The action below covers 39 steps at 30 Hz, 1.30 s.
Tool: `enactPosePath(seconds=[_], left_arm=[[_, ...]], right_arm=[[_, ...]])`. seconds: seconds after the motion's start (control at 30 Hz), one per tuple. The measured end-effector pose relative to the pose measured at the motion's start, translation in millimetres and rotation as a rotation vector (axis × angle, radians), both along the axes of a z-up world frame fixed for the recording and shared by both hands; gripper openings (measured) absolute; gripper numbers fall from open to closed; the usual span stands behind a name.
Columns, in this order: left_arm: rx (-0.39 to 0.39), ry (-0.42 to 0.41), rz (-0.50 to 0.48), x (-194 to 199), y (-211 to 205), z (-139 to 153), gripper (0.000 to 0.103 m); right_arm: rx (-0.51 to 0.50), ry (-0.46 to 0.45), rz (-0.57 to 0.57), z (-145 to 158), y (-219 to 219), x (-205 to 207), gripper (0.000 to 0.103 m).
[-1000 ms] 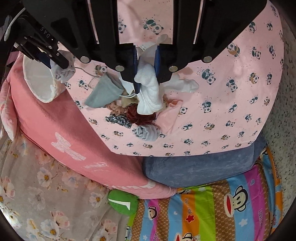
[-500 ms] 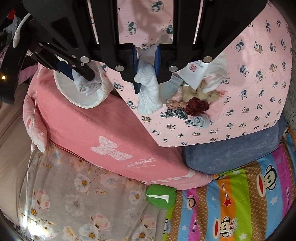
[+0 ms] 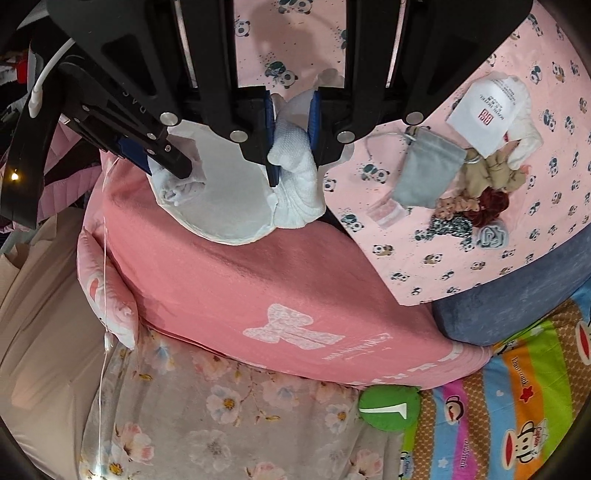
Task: Organize soft objects
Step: 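Carry both items over the white mesh bin and open both tools to drop them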
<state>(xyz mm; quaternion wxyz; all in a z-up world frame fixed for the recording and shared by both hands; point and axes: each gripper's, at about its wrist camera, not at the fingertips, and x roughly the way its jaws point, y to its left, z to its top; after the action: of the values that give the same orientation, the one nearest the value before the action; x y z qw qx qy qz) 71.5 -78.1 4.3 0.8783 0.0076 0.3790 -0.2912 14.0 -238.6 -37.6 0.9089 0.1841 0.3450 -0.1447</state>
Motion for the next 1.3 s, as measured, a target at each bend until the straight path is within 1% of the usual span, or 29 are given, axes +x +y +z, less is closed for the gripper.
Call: enactPosePath(seconds=[0.17, 0.37, 0.47, 0.5, 0.53, 0.57, 0.63, 0.67, 0.73, 0.77, 0.83, 1.0, 1.07, 1.13, 1.3], left_arm=[[-0.002, 0.014, -0.072, 4, -34, -5, 0.014], [0.001, 0.035, -0.162, 8, -69, -12, 0.016], [0.021, 0.04, -0.186, 9, -83, -18, 0.016], [0.025, 0.047, -0.187, 10, -85, -20, 0.019], [0.025, 0.054, -0.185, 11, -88, -22, 0.026], [0.024, 0.057, -0.181, 12, -89, -24, 0.031], [0.022, 0.052, -0.171, 13, -91, -26, 0.051], [0.024, 0.045, -0.166, 14, -92, -26, 0.055], [0.03, 0.028, -0.155, 14, -92, -25, 0.069], [0.034, 0.02, -0.146, 14, -92, -25, 0.071], [0.037, 0.015, -0.133, 16, -91, -25, 0.073], [0.043, 0.027, -0.084, 20, -82, -26, 0.073], [0.048, 0.022, -0.063, 20, -78, -26, 0.073], [0.05, 0.019, -0.042, 20, -72, -25, 0.073], [0.046, 0.019, 0.006, 17, -54, -23, 0.073]], right_arm=[[0.013, 0.02, -0.065, -10, -28, -8, 0.039], [0.011, 0.039, -0.112, -18, -50, -11, 0.039], [0.017, 0.045, -0.14, -23, -62, -14, 0.04], [0.02, 0.047, -0.146, -23, -65, -15, 0.04], [0.023, 0.049, -0.152, -24, -68, -15, 0.04], [0.024, 0.051, -0.155, -25, -70, -15, 0.04], [0.026, 0.054, -0.161, -27, -74, -15, 0.04], [0.026, 0.055, -0.162, -27, -76, -15, 0.04], [0.027, 0.055, -0.167, -28, -79, -14, 0.042], [0.027, 0.053, -0.17, -28, -80, -13, 0.044], [0.031, 0.044, -0.167, -27, -81, -12, 0.045], [0.026, 0.036, -0.145, -25, -78, -5, 0.048], [0.016, 0.028, -0.137, -21, -76, -3, 0.055], [-0.001, 0.023, -0.126, -18, -73, -1, 0.059], [-0.009, 0.014, -0.107, -10, -64, 0, 0.059]])
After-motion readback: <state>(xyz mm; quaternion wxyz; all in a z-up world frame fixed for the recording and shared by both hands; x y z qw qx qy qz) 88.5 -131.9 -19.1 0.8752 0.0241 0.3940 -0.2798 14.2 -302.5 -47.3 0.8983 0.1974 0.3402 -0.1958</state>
